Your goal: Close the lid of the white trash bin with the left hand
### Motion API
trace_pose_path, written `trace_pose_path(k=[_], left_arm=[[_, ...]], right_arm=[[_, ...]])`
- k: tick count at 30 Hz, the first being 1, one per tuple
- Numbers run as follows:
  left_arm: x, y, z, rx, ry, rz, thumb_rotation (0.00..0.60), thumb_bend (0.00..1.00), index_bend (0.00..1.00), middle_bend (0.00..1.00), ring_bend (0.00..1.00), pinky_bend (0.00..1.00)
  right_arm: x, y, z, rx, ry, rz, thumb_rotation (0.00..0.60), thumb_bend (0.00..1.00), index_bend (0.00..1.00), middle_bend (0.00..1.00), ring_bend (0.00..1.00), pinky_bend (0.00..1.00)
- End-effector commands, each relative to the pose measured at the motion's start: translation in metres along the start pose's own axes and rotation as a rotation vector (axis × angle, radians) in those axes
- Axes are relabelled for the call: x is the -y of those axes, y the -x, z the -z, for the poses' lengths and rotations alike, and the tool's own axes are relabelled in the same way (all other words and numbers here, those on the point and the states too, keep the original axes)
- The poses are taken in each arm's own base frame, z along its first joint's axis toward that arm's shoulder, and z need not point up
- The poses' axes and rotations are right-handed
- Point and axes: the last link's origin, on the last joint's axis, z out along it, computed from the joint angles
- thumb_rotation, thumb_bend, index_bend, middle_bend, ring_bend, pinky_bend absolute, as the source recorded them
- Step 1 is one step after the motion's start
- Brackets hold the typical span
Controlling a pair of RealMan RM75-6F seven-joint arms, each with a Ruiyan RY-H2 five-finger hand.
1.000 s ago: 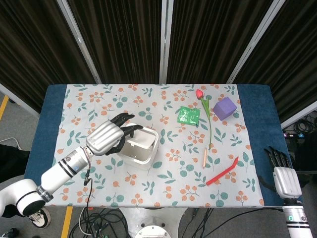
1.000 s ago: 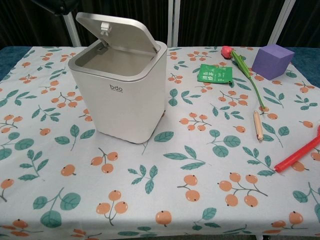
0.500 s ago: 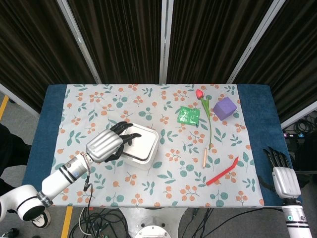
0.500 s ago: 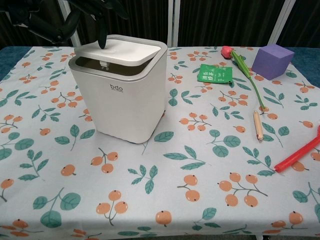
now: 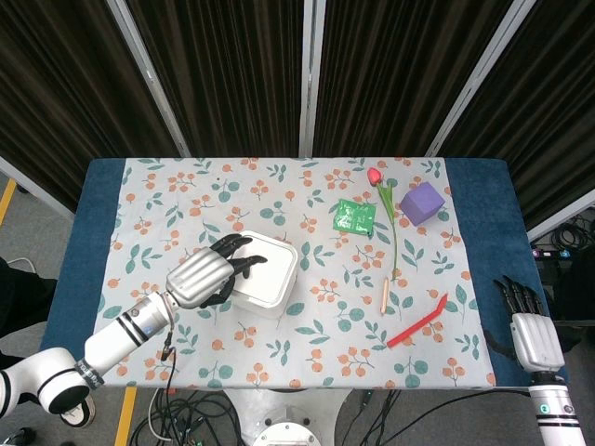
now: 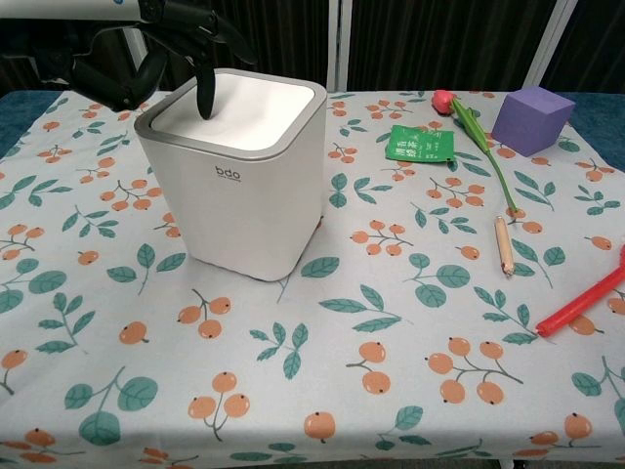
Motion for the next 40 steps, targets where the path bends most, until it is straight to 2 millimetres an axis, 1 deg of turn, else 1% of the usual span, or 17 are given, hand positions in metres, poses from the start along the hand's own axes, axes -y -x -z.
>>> trace_pose_path(k=[1, 4, 7, 13, 16, 18, 21, 22, 24, 26, 28, 29, 31, 32, 33, 36, 40], left_arm=[[0.000, 0.004, -0.001, 0.012, 0.001, 0.001, 0.600, 0.86, 0.14, 0.40, 0.03, 0.07], [-0.001, 0.006, -0.002, 0.019, 0.005, 0.000, 0.600, 0.86, 0.14, 0.40, 0.03, 0.07], [-0.001, 0.004, -0.003, 0.005, 0.005, -0.001, 0.600, 0.86, 0.14, 0.40, 0.03, 0.07], [0.001, -0.013, 0.003, -0.098, -0.007, 0.006, 0.600, 0.86, 0.14, 0.38, 0.03, 0.07], [0.005, -0.023, 0.010, -0.162, -0.021, 0.005, 0.600, 0.85, 0.14, 0.36, 0.03, 0.07], [0.010, -0.029, 0.018, -0.209, -0.037, 0.002, 0.600, 0.83, 0.15, 0.34, 0.03, 0.07], [0.025, -0.032, 0.040, -0.300, -0.098, -0.027, 0.600, 0.78, 0.19, 0.33, 0.04, 0.07], [0.032, -0.029, 0.048, -0.322, -0.129, -0.037, 0.600, 0.78, 0.20, 0.33, 0.05, 0.07], [0.047, -0.016, 0.072, -0.341, -0.218, -0.052, 0.600, 0.76, 0.22, 0.31, 0.06, 0.08], [0.060, 0.003, 0.098, -0.323, -0.314, -0.068, 0.600, 0.69, 0.22, 0.29, 0.06, 0.08], [0.068, 0.021, 0.121, -0.304, -0.395, -0.090, 0.600, 0.58, 0.21, 0.27, 0.06, 0.07], [0.071, 0.032, 0.135, -0.287, -0.448, -0.106, 0.600, 0.48, 0.20, 0.25, 0.06, 0.07], [0.073, 0.046, 0.151, -0.279, -0.507, -0.115, 0.600, 0.29, 0.18, 0.21, 0.06, 0.07], [0.073, 0.054, 0.160, -0.284, -0.533, -0.117, 0.600, 0.24, 0.17, 0.20, 0.06, 0.07], [0.073, 0.060, 0.166, -0.286, -0.548, -0.122, 0.600, 0.18, 0.17, 0.18, 0.05, 0.07], [0.074, 0.076, 0.181, -0.294, -0.574, -0.173, 0.600, 0.09, 0.15, 0.14, 0.01, 0.03], [0.075, 0.089, 0.192, -0.299, -0.588, -0.191, 0.600, 0.04, 0.14, 0.11, 0.00, 0.01]], right_arm=[[0.000, 0.000, 0.000, 0.001, 0.000, 0.000, 0.600, 0.21, 0.00, 0.00, 0.00, 0.00], [0.000, 0.001, 0.000, 0.003, -0.001, 0.000, 0.600, 0.21, 0.00, 0.00, 0.00, 0.00], [0.000, 0.000, 0.000, 0.000, -0.001, -0.001, 0.600, 0.21, 0.00, 0.00, 0.00, 0.00], [-0.001, -0.001, 0.000, -0.004, 0.003, -0.003, 0.600, 0.21, 0.00, 0.00, 0.00, 0.00], [-0.001, -0.001, 0.000, -0.002, 0.001, -0.003, 0.600, 0.21, 0.00, 0.00, 0.00, 0.00], [-0.001, -0.001, 0.000, -0.003, 0.000, -0.003, 0.600, 0.21, 0.00, 0.00, 0.00, 0.00], [-0.002, -0.002, 0.001, -0.008, 0.003, -0.004, 0.600, 0.21, 0.00, 0.00, 0.00, 0.00], [-0.002, -0.002, 0.001, -0.009, 0.005, -0.004, 0.600, 0.21, 0.00, 0.00, 0.00, 0.00], [-0.004, -0.003, 0.001, -0.010, 0.010, -0.005, 0.600, 0.21, 0.00, 0.00, 0.00, 0.00], [-0.005, -0.003, 0.001, -0.008, 0.011, -0.004, 0.600, 0.21, 0.00, 0.00, 0.00, 0.00], [-0.004, -0.003, 0.001, -0.006, 0.009, -0.002, 0.600, 0.21, 0.00, 0.00, 0.00, 0.00], [-0.004, -0.003, 0.000, -0.004, 0.007, -0.001, 0.600, 0.21, 0.00, 0.00, 0.00, 0.00], [-0.002, -0.002, 0.000, -0.002, 0.002, 0.000, 0.600, 0.21, 0.00, 0.00, 0.00, 0.00], [0.000, -0.002, 0.000, 0.000, -0.003, 0.000, 0.600, 0.21, 0.00, 0.00, 0.00, 0.00], [0.001, -0.002, 0.000, 0.001, -0.008, 0.000, 0.600, 0.21, 0.00, 0.00, 0.00, 0.00], [0.006, -0.002, -0.001, -0.002, -0.021, -0.002, 0.600, 0.21, 0.00, 0.00, 0.00, 0.00], [0.013, -0.003, -0.001, -0.006, -0.038, 0.001, 0.600, 0.21, 0.00, 0.00, 0.00, 0.00]])
